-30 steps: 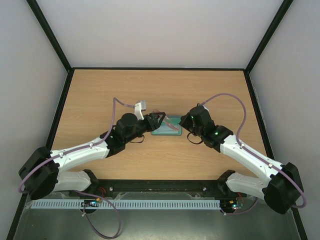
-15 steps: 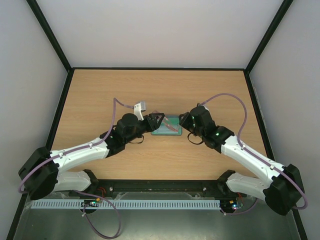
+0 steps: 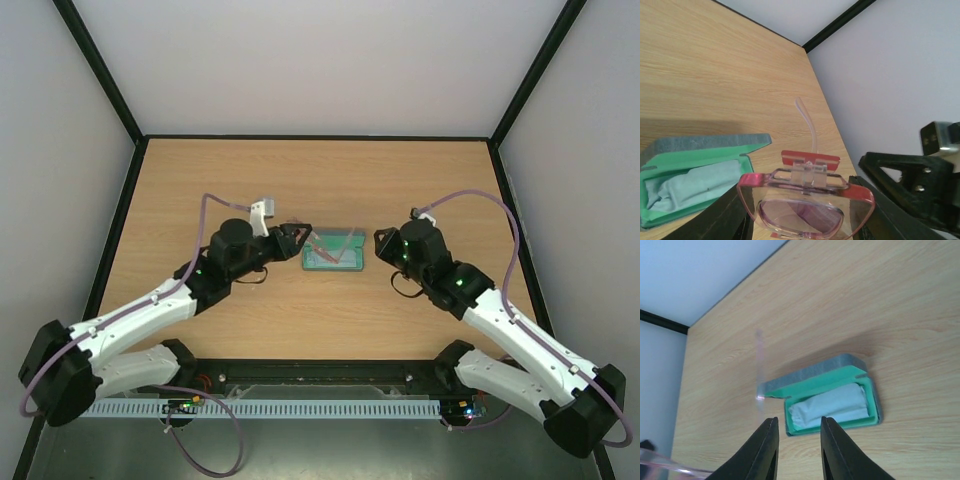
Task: Organize the sunglasses
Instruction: Fold the sunglasses.
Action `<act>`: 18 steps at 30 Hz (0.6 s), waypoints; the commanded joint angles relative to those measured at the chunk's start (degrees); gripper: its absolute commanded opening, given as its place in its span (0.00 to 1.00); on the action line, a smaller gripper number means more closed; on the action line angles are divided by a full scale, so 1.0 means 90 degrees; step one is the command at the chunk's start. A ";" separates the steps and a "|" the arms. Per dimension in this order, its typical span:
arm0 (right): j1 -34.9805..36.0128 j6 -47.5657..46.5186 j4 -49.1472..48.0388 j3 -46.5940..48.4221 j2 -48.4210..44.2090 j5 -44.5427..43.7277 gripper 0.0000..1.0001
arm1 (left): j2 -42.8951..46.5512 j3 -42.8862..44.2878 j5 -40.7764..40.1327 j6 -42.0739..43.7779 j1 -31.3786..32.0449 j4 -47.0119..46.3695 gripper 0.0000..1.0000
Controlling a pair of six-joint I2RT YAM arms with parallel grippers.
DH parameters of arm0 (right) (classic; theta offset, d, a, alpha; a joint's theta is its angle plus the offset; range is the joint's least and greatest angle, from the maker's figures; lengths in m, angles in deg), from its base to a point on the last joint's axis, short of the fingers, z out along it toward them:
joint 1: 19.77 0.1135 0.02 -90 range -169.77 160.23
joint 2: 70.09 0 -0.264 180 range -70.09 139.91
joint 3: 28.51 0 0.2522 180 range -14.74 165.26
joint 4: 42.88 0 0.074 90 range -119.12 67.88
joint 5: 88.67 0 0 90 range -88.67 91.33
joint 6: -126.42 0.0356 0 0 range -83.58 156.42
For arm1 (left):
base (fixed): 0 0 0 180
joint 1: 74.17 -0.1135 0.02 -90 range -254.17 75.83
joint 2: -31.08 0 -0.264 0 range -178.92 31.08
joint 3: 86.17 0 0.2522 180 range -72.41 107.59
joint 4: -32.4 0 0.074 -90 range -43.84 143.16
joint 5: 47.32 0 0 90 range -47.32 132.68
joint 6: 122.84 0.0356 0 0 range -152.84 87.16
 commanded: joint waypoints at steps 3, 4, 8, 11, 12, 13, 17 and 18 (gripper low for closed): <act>-0.0015 -0.0211 0.0247 -0.0332 0.0091 0.0132 0.26 | 0.0498 0.0239 0.1118 0.0456 -0.0430 0.0655 0.50; -0.0022 -0.0244 0.0216 -0.0300 0.0190 0.0198 0.25 | 0.0519 0.0258 0.1239 0.0516 -0.0466 0.0726 0.50; -0.0023 -0.0375 0.0042 -0.0088 0.0511 0.0362 0.25 | 0.0574 0.0262 0.1637 0.0652 -0.0513 0.0908 0.50; -0.0023 -0.0459 -0.0119 0.0098 0.0829 0.0571 0.25 | 0.0595 0.0175 0.1800 0.0640 -0.0515 0.0854 0.50; -0.0020 -0.0488 -0.0180 0.0159 0.0963 0.0695 0.25 | 0.0594 0.0148 0.1892 0.0627 -0.0515 0.0801 0.50; -0.0022 -0.0508 -0.0273 0.0207 0.1087 0.0827 0.25 | 0.0570 0.0133 0.1940 0.0626 -0.0515 0.0774 0.50; -0.0023 -0.0609 -0.0469 0.0466 0.1521 0.1217 0.22 | 0.0476 0.0011 0.2098 0.0576 -0.0515 0.0590 0.51; -0.0023 -0.0621 -0.0515 0.0515 0.1593 0.1293 0.22 | 0.0438 -0.0025 0.2165 0.0548 -0.0515 0.0515 0.50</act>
